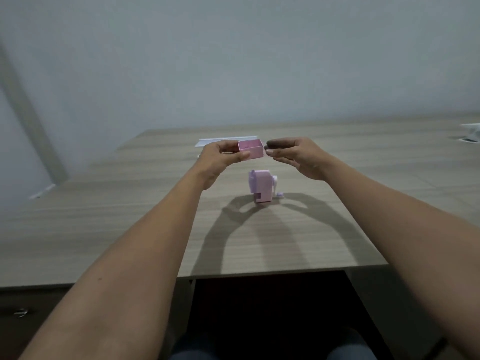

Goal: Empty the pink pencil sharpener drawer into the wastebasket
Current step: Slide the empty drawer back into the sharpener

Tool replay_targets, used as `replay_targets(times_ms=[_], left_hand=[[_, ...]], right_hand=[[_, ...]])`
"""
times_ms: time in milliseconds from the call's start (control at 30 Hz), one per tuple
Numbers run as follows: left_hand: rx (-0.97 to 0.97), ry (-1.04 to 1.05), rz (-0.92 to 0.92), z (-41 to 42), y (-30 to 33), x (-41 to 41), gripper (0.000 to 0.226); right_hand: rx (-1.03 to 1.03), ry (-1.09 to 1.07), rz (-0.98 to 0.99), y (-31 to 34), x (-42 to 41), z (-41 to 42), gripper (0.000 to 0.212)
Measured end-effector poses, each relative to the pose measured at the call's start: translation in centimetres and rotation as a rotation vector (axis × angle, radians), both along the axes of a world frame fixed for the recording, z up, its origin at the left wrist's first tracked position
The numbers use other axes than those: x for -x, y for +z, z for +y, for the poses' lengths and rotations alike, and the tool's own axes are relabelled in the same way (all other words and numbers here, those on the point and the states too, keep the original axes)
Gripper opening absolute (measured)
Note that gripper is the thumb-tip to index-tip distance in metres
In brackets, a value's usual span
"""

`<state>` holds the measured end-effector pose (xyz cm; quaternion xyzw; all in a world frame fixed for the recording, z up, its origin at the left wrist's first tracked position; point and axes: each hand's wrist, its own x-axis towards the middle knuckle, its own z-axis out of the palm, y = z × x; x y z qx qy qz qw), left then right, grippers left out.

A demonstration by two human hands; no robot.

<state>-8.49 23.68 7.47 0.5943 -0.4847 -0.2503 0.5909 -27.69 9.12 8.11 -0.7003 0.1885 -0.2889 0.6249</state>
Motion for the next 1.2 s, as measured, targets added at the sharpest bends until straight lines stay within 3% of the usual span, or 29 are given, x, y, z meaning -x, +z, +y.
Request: replay_targets(times_ms=[300,567,767,1200], left_hand=[[-0.020,0.102,0.071,2.4,-2.8,-3.3,0.043],[-0.139,0.181,0.114,2.9,-7.6,-4.6,0.049],[-0.197,0.124,0.065,1.4,-9.8,-3.5,0.061],[-0.186,0.095,0.059,-0.8,-10.4,-1.7,0.057]], right_hand=[[0.158,-0.016,0.165,-3.4,-0.1,-0.8,0.053],[0.210,-0.030,0.188,-4.3,-0.7,-1.4,0.053],[0.223,-0.020,0.210,-5.2,-0.9,-1.7,0.053],[0.183,-0.027,0.179,-6.0,-0.9,-1.9,0.053]])
